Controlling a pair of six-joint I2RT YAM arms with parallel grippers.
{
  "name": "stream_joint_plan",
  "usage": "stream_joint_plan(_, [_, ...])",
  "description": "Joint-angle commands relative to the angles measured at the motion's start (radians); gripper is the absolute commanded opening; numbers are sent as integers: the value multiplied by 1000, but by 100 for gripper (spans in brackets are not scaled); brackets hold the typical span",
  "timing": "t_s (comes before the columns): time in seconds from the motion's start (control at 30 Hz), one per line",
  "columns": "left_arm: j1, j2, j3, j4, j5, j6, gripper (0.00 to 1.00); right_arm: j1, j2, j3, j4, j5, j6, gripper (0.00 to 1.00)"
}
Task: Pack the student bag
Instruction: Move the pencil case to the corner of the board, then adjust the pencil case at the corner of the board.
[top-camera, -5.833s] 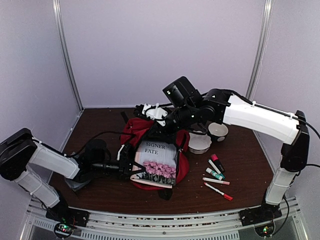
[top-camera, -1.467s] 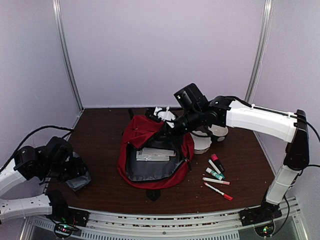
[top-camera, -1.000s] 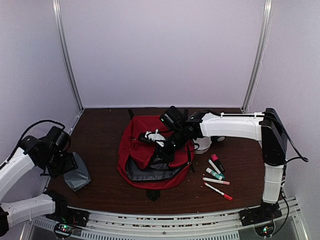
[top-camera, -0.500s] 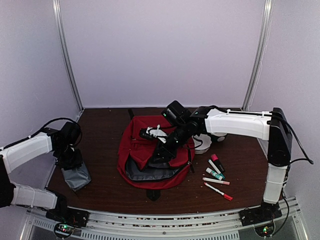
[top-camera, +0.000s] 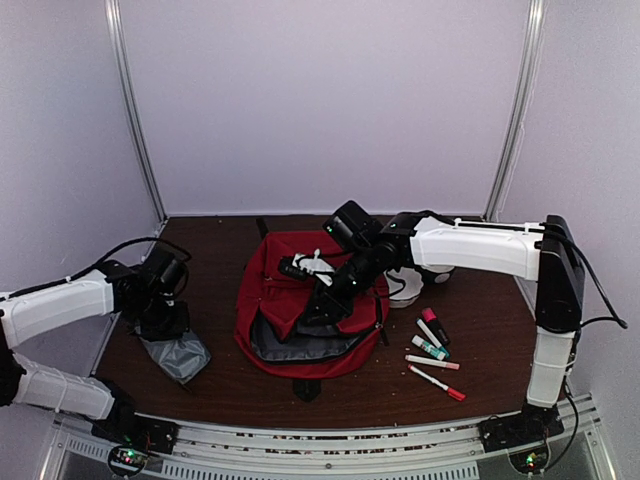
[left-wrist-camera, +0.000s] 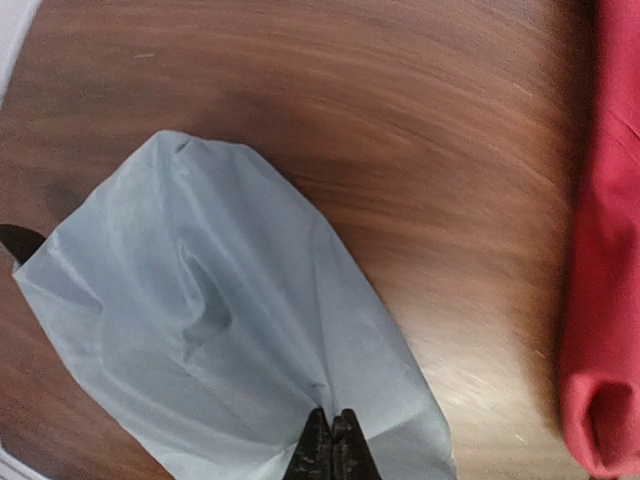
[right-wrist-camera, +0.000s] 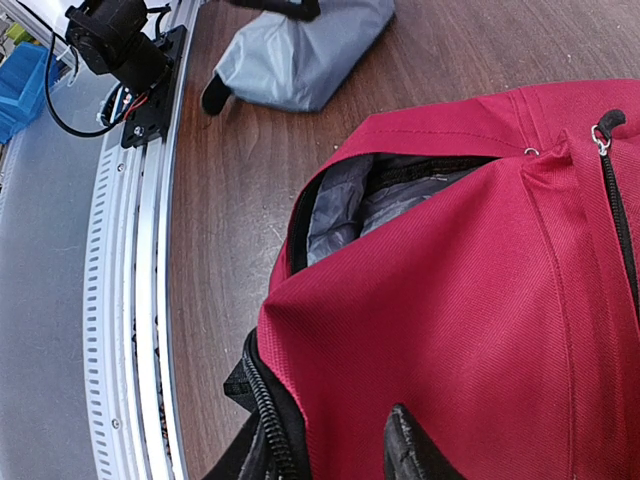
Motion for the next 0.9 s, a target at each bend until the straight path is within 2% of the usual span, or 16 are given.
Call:
stream_joint_plan(0.0, [-146, 74, 68, 34, 24, -56, 0, 1, -31, 16, 0, -9, 6, 36])
stream_joint_plan(0.1, [-177, 109, 67, 52, 33, -69, 0, -1, -30, 16, 1, -11, 8, 35])
stream_joint_plan(0.13, [-182, 99, 67, 53, 26, -75, 7, -1, -30, 16, 2, -10, 9, 35])
stream_joint_plan(0.2, [-193, 37, 66, 51, -5, -97, 29, 0, -32, 14, 2, -9, 8, 35])
stream_joint_plan(0.23, [-195, -10, 63, 49, -19, -112, 36, -1, -33, 13, 2, -6, 8, 35])
stream_joint_plan(0.3, [-196, -117, 51, 26, -60, -160, 48, 0, -34, 13, 2, -4, 7, 35])
stream_joint_plan(0.37, [-193, -217, 22, -14, -111, -198, 54, 0, -33, 13, 3, -2, 7, 35])
stream_joint_plan(0.47, [-142, -329, -57, -23, -75, -212, 55, 0, -28, 14, 3, -8, 7, 35])
stream_joint_plan(0.5, [-111, -350, -89, -23, -40, -214, 54, -1, -28, 16, 2, -10, 7, 35])
stream_joint_plan(0.53, [-83, -376, -125, -15, -12, -218, 48, -1, -27, 16, 2, -11, 9, 35])
stream_joint_plan(0.6, [-16, -414, -195, 11, 58, -226, 45, 0, -27, 14, 2, -14, 10, 35])
stream_joint_plan(0.73, [89, -497, -299, 44, 111, -248, 53, 0, -35, 13, 0, -13, 8, 35])
stream_joint_plan(0.87, [153, -516, -402, 170, 213, -271, 57, -1, -38, 14, 0, -14, 10, 35])
